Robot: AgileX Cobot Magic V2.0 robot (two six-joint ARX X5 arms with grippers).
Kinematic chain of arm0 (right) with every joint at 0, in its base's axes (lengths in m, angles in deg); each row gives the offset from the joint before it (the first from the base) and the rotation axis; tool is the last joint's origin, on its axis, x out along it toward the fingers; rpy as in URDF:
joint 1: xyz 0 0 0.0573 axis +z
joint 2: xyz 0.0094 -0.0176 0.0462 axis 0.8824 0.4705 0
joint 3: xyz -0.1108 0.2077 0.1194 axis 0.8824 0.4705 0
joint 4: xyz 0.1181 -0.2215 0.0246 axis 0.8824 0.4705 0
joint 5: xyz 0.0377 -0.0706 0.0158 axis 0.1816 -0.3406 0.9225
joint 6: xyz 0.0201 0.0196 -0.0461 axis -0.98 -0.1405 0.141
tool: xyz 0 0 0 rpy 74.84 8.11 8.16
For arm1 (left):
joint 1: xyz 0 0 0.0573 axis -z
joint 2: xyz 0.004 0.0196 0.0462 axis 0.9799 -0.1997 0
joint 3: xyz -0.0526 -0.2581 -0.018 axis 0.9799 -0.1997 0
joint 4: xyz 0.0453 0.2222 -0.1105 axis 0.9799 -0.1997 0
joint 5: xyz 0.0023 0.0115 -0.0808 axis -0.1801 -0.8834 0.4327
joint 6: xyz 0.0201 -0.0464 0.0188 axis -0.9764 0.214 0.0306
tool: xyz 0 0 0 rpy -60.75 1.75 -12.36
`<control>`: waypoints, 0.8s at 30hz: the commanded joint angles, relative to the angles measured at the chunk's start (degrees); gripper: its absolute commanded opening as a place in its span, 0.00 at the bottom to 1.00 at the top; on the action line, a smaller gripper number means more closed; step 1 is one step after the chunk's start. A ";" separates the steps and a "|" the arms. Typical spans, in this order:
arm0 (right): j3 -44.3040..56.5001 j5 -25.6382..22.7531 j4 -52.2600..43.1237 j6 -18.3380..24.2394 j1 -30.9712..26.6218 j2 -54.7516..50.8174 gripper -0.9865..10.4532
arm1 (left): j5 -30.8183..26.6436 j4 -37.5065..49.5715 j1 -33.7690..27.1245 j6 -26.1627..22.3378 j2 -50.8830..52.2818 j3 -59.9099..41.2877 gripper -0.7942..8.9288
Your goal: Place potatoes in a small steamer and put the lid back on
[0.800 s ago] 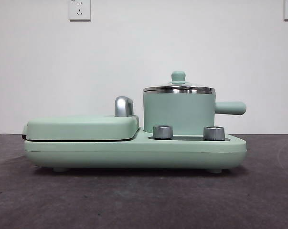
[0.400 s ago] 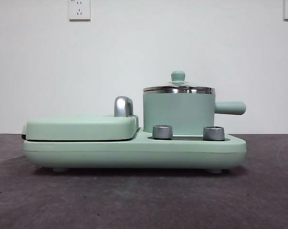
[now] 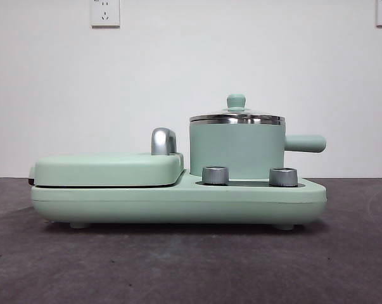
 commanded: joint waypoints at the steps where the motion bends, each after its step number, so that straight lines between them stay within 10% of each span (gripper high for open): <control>1: 2.51 -3.98 -4.44 5.09 -0.83 -1.46 0.10 | 0.02 0.48 -0.15 0.20 0.04 -1.11 0.09; 11: 37.05 -4.35 -40.02 7.52 -16.52 -17.64 0.10 | 0.02 0.48 -0.15 0.20 0.04 -1.11 0.09; 24: 53.22 -4.42 -42.58 4.92 -24.55 -28.81 0.10 | 0.00 0.42 -0.15 0.20 0.02 -1.09 0.09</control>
